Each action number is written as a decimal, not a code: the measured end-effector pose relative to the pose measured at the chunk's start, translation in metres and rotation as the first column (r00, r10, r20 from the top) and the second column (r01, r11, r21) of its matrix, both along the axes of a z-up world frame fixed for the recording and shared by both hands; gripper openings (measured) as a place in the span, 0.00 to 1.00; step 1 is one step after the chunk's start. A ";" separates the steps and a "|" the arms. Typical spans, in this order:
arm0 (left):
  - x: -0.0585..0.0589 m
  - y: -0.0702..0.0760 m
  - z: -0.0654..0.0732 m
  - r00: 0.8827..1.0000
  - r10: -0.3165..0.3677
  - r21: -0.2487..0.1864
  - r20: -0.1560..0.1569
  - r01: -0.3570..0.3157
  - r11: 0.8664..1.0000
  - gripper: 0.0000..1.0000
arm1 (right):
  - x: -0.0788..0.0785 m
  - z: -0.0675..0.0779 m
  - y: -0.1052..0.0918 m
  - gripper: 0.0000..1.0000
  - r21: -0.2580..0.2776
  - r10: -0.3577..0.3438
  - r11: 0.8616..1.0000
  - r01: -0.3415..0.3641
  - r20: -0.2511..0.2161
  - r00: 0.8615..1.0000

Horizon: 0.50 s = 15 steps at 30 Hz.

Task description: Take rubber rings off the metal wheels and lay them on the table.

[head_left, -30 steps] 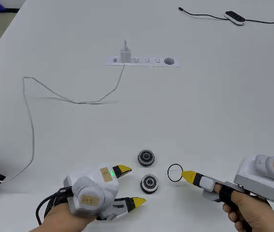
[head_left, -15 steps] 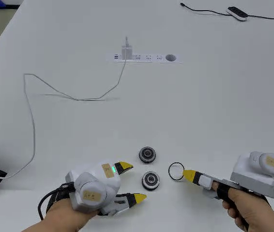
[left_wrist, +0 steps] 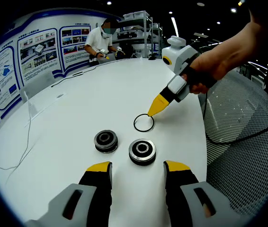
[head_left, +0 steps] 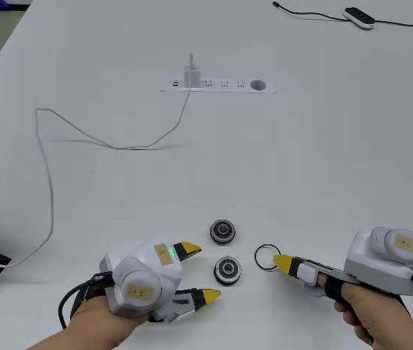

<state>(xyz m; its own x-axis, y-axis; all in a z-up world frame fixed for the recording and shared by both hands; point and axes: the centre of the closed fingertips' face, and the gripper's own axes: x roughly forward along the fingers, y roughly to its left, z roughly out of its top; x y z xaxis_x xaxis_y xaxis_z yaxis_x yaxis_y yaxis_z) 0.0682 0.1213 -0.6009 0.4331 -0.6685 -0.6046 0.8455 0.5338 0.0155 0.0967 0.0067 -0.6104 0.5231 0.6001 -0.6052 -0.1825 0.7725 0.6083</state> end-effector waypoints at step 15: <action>0.000 0.000 0.000 1.000 -0.002 -0.001 0.002 0.002 1.000 0.44 | -0.001 0.001 0.000 0.20 -0.136 0.094 0.987 -0.083 0.074 0.993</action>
